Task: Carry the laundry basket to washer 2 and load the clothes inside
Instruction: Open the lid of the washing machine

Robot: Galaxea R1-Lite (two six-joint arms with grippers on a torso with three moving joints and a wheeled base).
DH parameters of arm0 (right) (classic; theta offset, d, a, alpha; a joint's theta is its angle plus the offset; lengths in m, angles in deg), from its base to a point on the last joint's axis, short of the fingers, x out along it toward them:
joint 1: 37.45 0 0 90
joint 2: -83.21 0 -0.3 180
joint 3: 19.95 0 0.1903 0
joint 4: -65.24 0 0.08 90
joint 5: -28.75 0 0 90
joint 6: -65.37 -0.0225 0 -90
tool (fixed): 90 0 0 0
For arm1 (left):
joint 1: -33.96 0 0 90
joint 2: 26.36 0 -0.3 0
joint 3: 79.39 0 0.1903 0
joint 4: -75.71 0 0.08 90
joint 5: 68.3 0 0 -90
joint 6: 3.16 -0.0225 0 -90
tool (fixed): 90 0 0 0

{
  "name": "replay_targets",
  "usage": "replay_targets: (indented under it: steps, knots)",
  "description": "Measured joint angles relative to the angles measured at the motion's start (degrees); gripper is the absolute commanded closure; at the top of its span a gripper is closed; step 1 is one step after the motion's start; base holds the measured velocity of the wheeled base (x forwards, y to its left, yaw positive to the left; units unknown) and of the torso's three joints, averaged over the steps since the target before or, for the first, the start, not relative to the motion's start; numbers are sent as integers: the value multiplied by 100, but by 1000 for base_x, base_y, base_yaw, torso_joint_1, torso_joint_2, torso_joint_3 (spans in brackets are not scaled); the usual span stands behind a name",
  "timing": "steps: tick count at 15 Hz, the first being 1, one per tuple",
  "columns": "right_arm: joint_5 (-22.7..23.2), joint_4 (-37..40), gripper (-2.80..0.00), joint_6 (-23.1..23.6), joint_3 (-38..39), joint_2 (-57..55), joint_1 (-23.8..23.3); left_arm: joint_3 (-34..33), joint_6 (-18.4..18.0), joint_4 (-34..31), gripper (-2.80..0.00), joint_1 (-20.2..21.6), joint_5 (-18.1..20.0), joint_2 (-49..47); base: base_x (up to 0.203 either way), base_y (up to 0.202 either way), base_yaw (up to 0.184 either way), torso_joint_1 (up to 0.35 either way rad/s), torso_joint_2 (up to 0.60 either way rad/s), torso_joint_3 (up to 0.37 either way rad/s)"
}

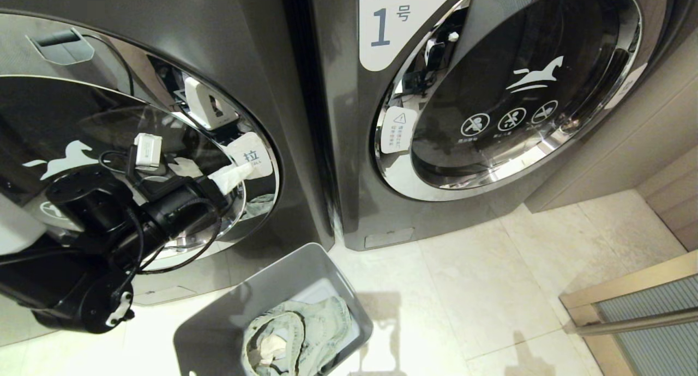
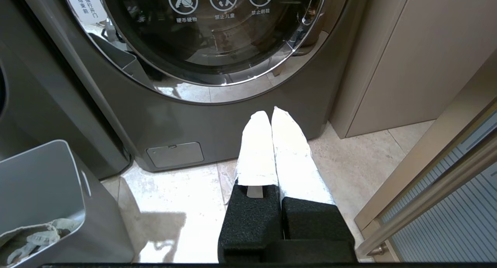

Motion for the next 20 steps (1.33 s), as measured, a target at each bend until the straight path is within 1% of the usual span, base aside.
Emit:
replay_targets:
  steps: [11,12,13,14,15,16,19,20]
  knots:
    - [0,0,0,0,0,0,1,-431,-1,11,0,-20,-2,211,0,0,0,0,0,0]
    - [-1,0,0,0,0,0,6,-471,32,-53,0,-20,235,222,0,0,0,0,0,0]
    - [0,-23,0,1,-11,0,9,-478,21,-75,0,-329,294,226,0,0,0,0,0,0]
    - [-5,30,0,-2,10,-2,29,-454,15,-39,0,-430,255,226,0,0,0,0,0,0]
    - [-13,15,0,-2,11,0,9,-428,13,2,0,-419,172,226,0,0,0,0,0,0]
    - [15,-37,0,2,-15,0,-19,-455,12,-57,0,-498,155,212,0,0,0,0,0,0]
    - [-4,7,0,0,1,-2,-1,-503,-50,-4,0,-514,10,196,0,0,0,0,0,0]
    - [4,0,0,1,-5,-2,-5,-607,-69,3,0,-381,-136,216,0,0,0,0,0,0]
